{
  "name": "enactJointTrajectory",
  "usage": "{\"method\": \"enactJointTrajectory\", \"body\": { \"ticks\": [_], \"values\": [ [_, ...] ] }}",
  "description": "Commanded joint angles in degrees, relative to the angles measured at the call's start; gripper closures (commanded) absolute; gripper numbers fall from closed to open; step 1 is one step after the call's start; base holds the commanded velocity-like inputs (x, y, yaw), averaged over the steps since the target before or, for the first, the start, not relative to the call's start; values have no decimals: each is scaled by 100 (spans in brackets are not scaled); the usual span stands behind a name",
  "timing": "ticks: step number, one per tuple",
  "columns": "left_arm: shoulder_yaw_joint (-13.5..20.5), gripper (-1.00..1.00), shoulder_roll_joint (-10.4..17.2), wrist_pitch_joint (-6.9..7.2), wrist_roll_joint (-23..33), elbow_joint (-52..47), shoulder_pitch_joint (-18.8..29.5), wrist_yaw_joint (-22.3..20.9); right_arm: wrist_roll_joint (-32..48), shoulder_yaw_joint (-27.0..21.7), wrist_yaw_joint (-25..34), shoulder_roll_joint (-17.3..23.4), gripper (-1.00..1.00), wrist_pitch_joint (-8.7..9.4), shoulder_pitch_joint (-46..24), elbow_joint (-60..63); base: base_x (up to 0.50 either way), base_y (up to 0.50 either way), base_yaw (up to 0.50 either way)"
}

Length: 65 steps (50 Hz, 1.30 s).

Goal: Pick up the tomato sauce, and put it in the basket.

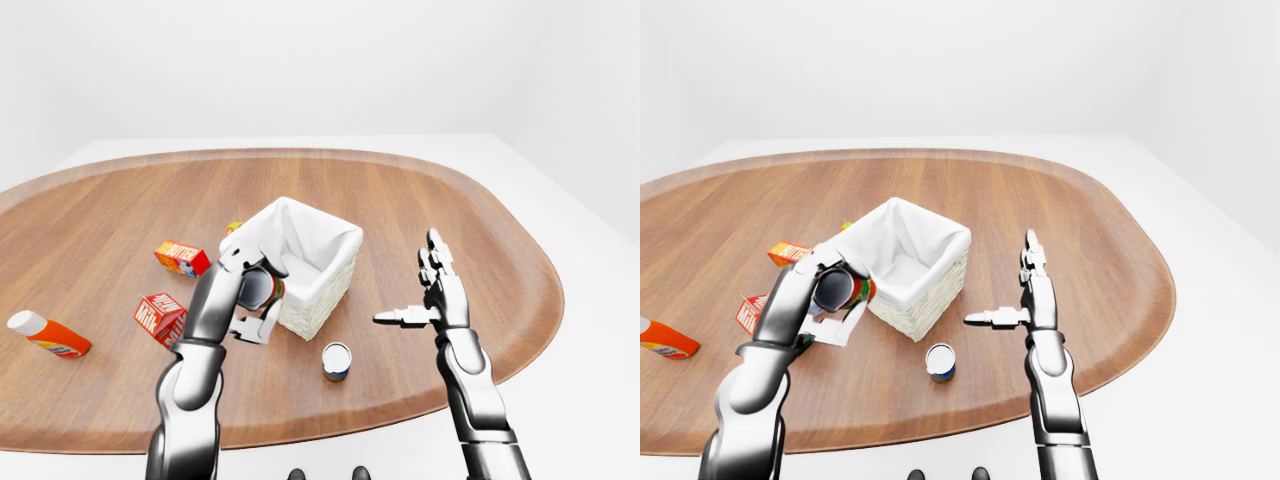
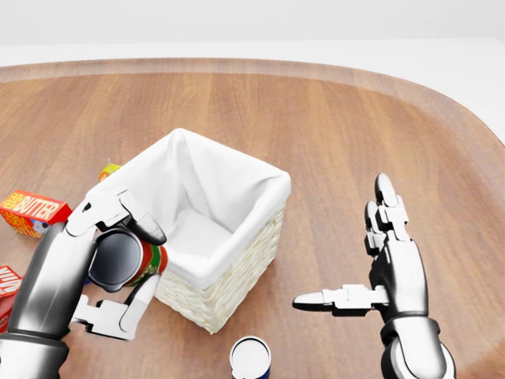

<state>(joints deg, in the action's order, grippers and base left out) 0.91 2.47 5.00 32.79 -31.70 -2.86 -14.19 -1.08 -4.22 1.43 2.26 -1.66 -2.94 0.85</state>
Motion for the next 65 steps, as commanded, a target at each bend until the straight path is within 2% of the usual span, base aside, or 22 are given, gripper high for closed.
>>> {"method": "enactJointTrajectory", "body": {
  "ticks": [1,8,10,19,30,37,46,53,60,65],
  "values": [
    [-34,100,13,0,-58,-144,365,11,22,16,-6,-7,-100,-73,2,-70,0,0,0],
    [-3,100,90,0,-50,93,812,-65,17,6,-11,-1,-100,0,-5,-10,0,0,0],
    [37,100,121,0,-76,192,916,-77,24,10,-12,-5,-100,-66,-15,-83,0,0,0],
    [233,100,309,0,-232,744,1475,-75,23,13,-10,-2,-100,-56,-5,-68,0,0,0],
    [248,100,439,0,-341,1433,1941,-44,27,12,-9,-2,-100,-98,-8,-115,0,0,0],
    [249,100,540,0,-355,1942,2403,-69,18,2,-10,3,-100,-68,-27,-111,0,0,0],
    [245,100,576,0,-473,2522,2740,24,6,-8,-17,10,-100,-33,-48,-102,0,0,0],
    [252,100,711,0,-630,3463,3269,75,-4,-19,-32,17,-100,-38,-87,-146,0,0,0],
    [263,100,800,0,-706,4078,3583,93,10,-2,-30,9,-100,-101,-79,-199,0,0,0],
    [312,100,885,0,-841,4809,3869,198,10,0,-29,12,-100,-75,-72,-168,0,0,0]
  ]
}}
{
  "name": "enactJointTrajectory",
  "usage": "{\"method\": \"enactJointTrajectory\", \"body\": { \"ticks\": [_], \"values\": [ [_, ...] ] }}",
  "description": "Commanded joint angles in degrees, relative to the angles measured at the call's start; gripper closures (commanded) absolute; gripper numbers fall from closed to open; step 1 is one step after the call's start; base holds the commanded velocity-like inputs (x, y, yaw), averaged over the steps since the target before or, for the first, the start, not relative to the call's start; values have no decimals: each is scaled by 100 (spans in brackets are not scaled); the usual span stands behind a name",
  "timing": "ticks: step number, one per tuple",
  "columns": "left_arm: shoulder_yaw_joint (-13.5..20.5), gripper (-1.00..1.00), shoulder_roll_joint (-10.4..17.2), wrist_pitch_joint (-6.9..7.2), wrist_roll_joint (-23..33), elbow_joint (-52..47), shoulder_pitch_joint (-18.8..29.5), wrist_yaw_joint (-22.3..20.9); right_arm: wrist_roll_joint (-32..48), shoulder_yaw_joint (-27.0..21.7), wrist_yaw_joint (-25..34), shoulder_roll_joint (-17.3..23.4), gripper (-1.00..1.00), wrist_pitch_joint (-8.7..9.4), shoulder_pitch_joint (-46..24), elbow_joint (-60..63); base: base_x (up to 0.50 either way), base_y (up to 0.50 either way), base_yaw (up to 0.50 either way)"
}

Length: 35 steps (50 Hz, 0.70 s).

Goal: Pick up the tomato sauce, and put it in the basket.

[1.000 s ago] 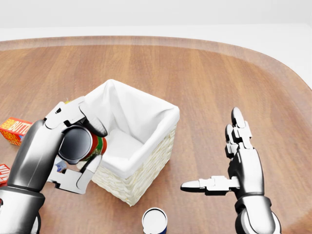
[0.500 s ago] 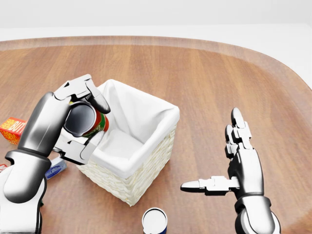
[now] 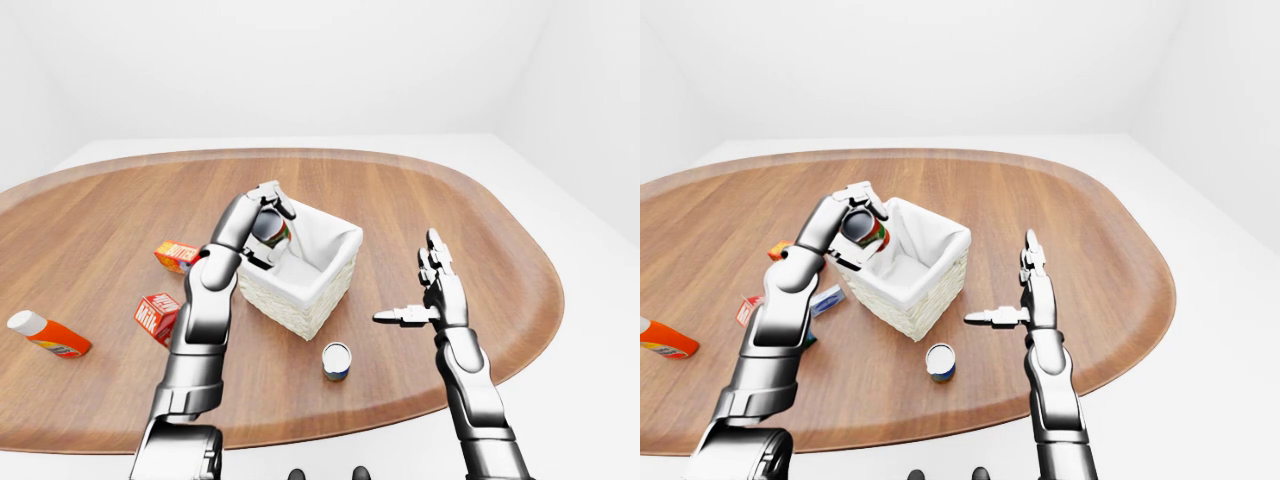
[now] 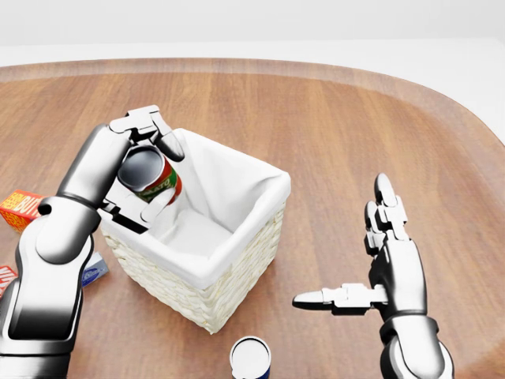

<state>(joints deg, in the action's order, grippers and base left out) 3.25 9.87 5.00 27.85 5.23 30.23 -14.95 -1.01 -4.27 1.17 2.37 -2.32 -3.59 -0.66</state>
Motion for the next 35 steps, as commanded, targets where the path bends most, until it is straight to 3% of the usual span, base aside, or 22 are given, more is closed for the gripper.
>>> {"method": "enactJointTrajectory", "body": {
  "ticks": [1,15,30,35],
  "values": [
    [64,100,167,0,-353,1245,625,275,4,2,-5,2,-100,-10,-10,-22,0,0,0],
    [7,100,241,0,-426,2703,1279,462,-4,-23,-18,17,-100,-1,-69,-82,0,0,0],
    [-47,100,211,0,-404,3186,1631,397,-1,-21,-31,22,-100,-49,-78,-154,0,0,0],
    [-46,100,197,0,-501,3525,1823,349,-11,-16,-19,19,-100,18,-50,-61,0,0,0]
  ]
}}
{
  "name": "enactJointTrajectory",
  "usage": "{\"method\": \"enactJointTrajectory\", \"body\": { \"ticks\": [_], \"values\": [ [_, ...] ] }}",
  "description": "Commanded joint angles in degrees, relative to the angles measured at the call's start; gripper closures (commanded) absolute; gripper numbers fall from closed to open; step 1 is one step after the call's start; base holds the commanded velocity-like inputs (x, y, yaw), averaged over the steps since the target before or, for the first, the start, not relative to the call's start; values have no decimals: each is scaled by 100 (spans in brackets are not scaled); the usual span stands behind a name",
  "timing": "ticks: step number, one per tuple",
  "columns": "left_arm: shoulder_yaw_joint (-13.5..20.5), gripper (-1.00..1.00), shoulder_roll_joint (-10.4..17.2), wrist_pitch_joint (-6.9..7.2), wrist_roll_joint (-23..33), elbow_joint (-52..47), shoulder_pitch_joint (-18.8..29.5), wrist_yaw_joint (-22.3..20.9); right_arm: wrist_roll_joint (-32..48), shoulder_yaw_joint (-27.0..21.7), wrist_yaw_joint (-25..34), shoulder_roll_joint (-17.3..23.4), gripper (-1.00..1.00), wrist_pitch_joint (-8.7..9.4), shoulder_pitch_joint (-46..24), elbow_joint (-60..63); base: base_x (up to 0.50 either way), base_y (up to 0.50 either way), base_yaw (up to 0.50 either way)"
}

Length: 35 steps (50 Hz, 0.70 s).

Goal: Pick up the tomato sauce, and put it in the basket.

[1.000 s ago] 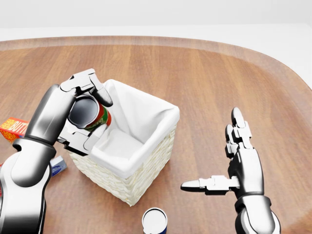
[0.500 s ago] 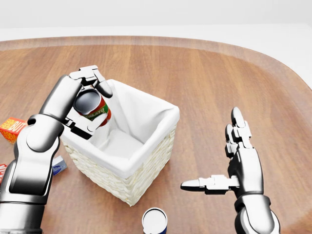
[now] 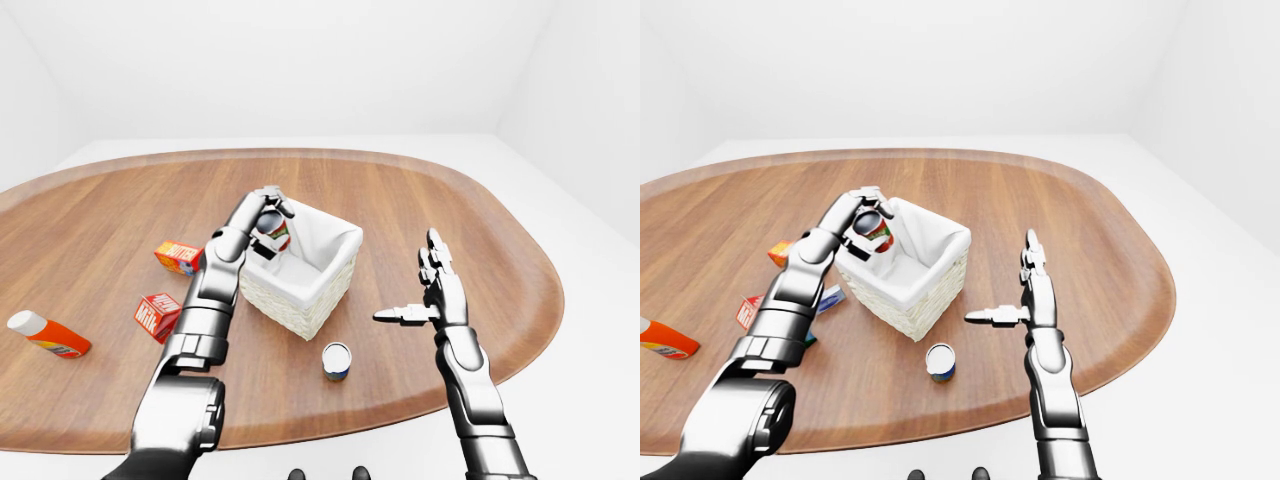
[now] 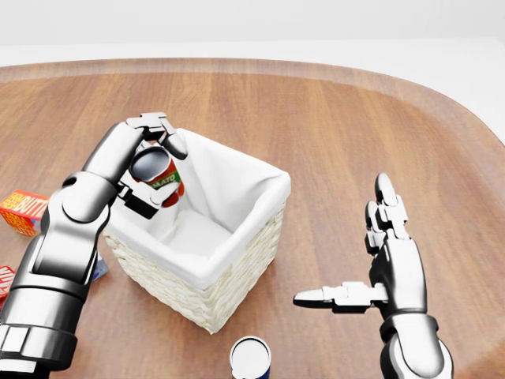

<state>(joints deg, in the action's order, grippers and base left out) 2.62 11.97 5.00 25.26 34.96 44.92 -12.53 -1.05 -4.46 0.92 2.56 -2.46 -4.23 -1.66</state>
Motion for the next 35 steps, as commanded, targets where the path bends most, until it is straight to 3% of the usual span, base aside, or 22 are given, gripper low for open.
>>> {"method": "enactJointTrajectory", "body": {
  "ticks": [1,8,13,22,31,35],
  "values": [
    [13,100,-14,0,-265,732,453,105,-13,3,9,-1,-100,64,19,78,0,0,0],
    [-22,100,-32,-125,-277,1283,732,162,-10,0,7,-3,-100,29,-1,21,0,0,0],
    [-7,100,-2,-413,-341,1785,973,106,-25,-10,8,4,-100,25,-23,-8,0,0,0],
    [-19,100,-1,-766,-418,2455,1269,107,-9,6,4,0,-100,1,-6,-15,0,0,0],
    [-25,100,-11,-1000,-405,2945,1492,95,-12,2,9,-1,-100,18,-3,3,0,0,0],
    [-23,100,-13,-1000,-402,3139,1537,54,-15,-1,6,0,-100,17,-11,-10,0,0,0]
  ]
}}
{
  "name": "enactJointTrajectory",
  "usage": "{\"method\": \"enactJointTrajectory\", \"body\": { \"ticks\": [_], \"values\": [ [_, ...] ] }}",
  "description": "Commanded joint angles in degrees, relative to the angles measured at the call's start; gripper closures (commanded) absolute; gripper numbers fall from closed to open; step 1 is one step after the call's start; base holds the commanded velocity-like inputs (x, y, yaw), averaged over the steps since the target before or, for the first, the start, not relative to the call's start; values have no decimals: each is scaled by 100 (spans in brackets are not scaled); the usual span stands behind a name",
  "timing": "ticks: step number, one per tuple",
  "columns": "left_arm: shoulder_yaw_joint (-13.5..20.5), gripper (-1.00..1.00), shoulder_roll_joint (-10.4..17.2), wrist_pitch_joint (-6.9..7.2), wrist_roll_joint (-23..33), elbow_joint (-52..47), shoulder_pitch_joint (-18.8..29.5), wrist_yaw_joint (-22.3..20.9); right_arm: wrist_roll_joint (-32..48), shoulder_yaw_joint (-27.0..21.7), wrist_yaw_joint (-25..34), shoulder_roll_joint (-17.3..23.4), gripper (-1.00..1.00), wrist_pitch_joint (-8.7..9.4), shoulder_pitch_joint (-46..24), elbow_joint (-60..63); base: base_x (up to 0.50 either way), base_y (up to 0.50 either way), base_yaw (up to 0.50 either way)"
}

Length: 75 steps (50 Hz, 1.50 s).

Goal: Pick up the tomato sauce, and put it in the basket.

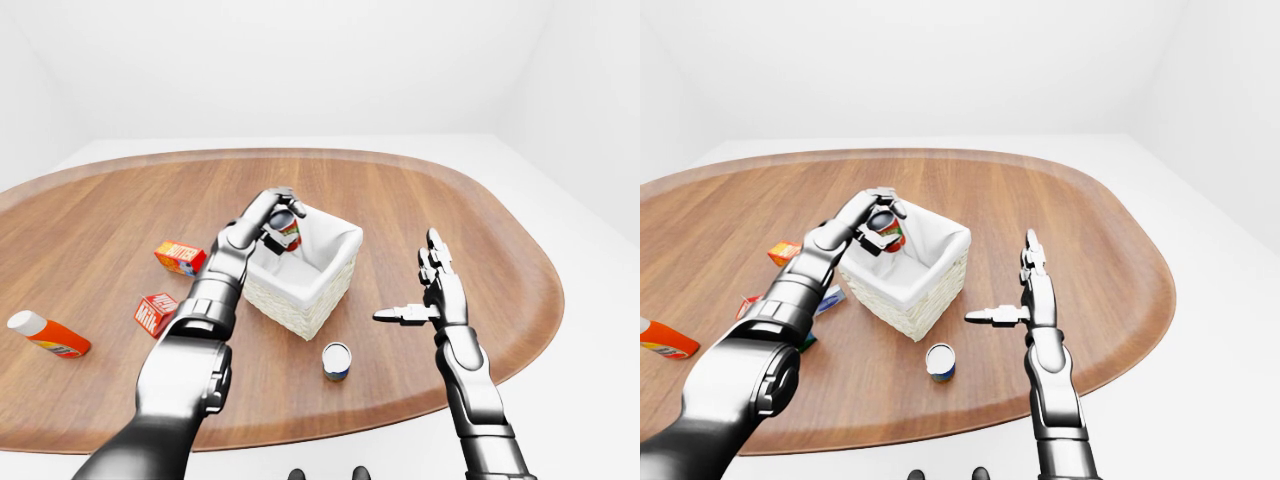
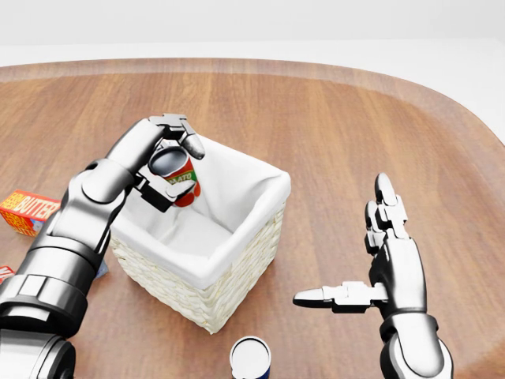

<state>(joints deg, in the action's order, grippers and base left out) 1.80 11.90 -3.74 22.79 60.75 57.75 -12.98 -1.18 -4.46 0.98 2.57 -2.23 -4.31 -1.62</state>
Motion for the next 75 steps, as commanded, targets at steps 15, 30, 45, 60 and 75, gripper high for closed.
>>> {"method": "enactJointTrajectory", "body": {
  "ticks": [15,30,45,60,75],
  "values": [
    [76,100,-22,-126,-49,999,333,68,-5,3,6,-1,-100,-13,6,-16,0,0,0],
    [91,100,-33,-126,23,1068,343,97,-1,4,5,-1,-100,-5,-8,-30,0,0,0],
    [98,100,-33,-126,49,1093,373,97,-8,-1,4,3,-100,15,-7,-16,0,0,0],
    [87,-100,-55,-126,81,1122,348,88,17,18,12,-7,-100,-28,32,-13,0,0,0],
    [104,-100,-43,-126,83,1116,371,122,19,11,9,-9,-100,-58,11,-67,0,0,0]
  ]
}}
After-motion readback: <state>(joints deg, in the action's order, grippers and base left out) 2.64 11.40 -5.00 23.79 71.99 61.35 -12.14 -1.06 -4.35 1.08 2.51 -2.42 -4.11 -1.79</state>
